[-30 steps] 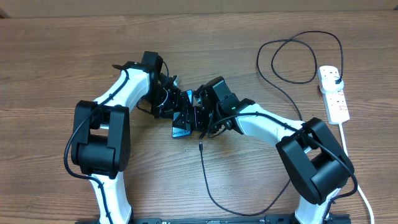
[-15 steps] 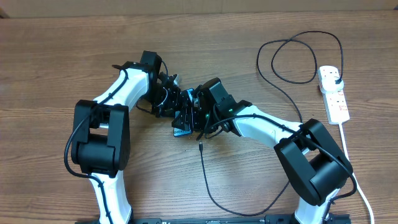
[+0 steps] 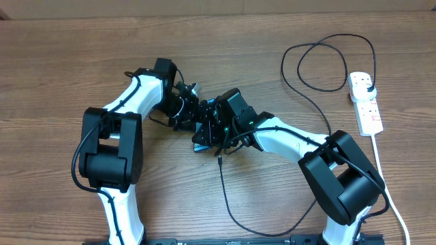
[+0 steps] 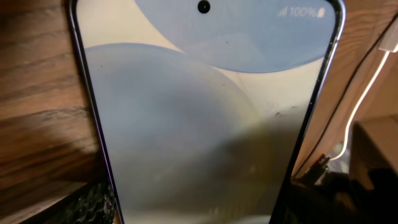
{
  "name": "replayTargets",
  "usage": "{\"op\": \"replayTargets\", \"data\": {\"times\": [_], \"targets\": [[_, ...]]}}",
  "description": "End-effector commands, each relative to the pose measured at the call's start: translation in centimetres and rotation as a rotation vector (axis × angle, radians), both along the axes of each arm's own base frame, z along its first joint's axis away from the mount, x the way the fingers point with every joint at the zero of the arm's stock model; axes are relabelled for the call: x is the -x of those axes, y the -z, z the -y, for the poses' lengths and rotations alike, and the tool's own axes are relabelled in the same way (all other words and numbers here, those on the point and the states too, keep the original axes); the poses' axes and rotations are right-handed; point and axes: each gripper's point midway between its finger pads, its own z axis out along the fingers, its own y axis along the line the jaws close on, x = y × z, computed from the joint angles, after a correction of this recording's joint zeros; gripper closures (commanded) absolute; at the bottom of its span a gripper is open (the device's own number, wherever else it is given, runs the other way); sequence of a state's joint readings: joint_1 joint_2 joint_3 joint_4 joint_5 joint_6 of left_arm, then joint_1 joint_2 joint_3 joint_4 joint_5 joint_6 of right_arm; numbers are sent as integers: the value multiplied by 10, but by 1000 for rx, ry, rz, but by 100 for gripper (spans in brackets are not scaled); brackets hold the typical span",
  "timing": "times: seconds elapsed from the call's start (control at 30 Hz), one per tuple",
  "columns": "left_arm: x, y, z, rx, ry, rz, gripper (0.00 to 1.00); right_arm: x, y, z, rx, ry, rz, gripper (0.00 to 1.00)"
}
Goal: Plug charger to phone and switch on socket
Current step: 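Grasp the phone's side with the right gripper and lift it upright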
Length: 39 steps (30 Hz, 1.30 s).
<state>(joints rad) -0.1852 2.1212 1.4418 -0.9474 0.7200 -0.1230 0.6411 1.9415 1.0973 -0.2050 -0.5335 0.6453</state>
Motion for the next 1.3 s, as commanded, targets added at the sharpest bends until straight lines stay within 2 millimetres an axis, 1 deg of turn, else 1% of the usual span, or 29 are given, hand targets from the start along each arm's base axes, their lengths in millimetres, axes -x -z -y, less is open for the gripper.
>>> {"op": "replayTargets", "data": {"times": [0.0,0.1,0.13,0.27,0.3,0.33,0.37,0.4,0.43,0.67,0.77,0.83,0.9,0.93,0.97,1.03,1.1,1.17,1.27], "targets": [[20,-12,26,114,86,-16,22,-25,5,9,41,98,38,64],[20,-11,26,111,86,-15,21,-25,5,9,40,97,38,69],[20,-11,26,111,86,-14,20,-25,5,9,41,98,38,69],[18,-11,26,112,87,-3,16,-25,5,9,40,98,38,76],[17,-11,26,109,87,1,14,-25,5,9,40,98,38,82],[17,-10,25,104,88,2,12,-25,5,9,40,98,38,86],[16,-8,24,91,89,5,4,-25,5,10,40,98,38,91],[16,-7,22,80,90,7,0,-25,5,10,40,98,38,95],[16,-5,21,66,91,8,0,-25,5,10,40,98,38,96],[16,-5,20,61,92,9,2,-23,6,10,42,95,28,96],[16,-10,24,109,113,29,2,-21,-4,9,-19,71,-3,96],[15,-17,27,173,121,44,3,-23,-18,9,-89,48,-20,96],[12,-30,31,273,119,64,3,-26,-34,13,-156,22,-18,96],[10,-38,33,333,119,79,3,-28,-38,15,-176,15,-17,96],[8,-48,35,402,120,101,3,-30,-43,18,-196,13,-20,96],[2,-74,38,573,116,160,3,-31,-48,22,-226,2,-26,96],[-3,-97,36,719,98,212,2,-32,-51,25,-246,-6,-31,96],[-8,-115,33,823,74,247,1,-32,-60,24,-296,-50,-7,96],[-12,-129,29,904,56,276,1,-29,-84,15,-420,-139,34,96]]}}
